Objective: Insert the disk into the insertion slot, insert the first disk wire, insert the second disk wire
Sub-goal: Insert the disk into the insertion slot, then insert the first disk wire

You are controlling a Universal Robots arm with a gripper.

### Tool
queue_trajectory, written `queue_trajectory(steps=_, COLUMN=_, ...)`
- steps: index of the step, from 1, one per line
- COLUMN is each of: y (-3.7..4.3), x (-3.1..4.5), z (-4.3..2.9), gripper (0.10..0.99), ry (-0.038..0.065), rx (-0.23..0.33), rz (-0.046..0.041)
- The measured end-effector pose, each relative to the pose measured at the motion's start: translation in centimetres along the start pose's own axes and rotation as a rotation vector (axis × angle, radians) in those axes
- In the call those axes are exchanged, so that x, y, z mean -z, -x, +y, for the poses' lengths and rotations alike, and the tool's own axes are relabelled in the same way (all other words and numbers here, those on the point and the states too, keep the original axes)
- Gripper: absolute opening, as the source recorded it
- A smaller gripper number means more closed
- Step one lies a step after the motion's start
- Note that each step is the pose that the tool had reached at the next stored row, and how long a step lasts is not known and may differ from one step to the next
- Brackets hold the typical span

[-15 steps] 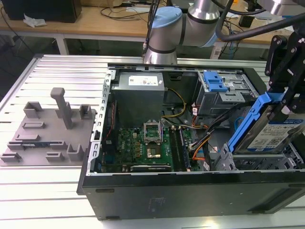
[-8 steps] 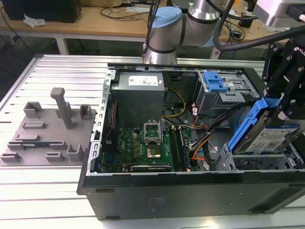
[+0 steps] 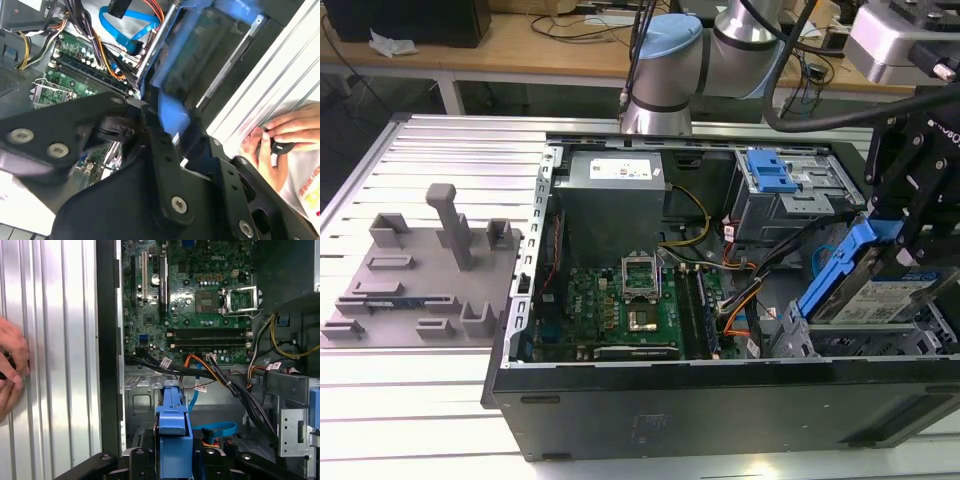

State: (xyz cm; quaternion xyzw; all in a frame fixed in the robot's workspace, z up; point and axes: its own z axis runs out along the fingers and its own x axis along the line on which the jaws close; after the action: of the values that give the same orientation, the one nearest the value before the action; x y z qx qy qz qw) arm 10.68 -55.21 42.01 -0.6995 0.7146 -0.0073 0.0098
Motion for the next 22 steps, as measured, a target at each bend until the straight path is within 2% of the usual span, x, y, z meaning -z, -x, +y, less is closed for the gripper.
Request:
queue_trajectory(steps=2, y=-0.04, x=-0.01, z=0.00, gripper=0.502, ry=0.000, rx=0.000, rz=-0.0003)
queue_trajectory(steps=22, y=-0.40, x=-0.01, z=-0.01, gripper=0.502, ry=0.002, rx=0.000, rz=-0.0003)
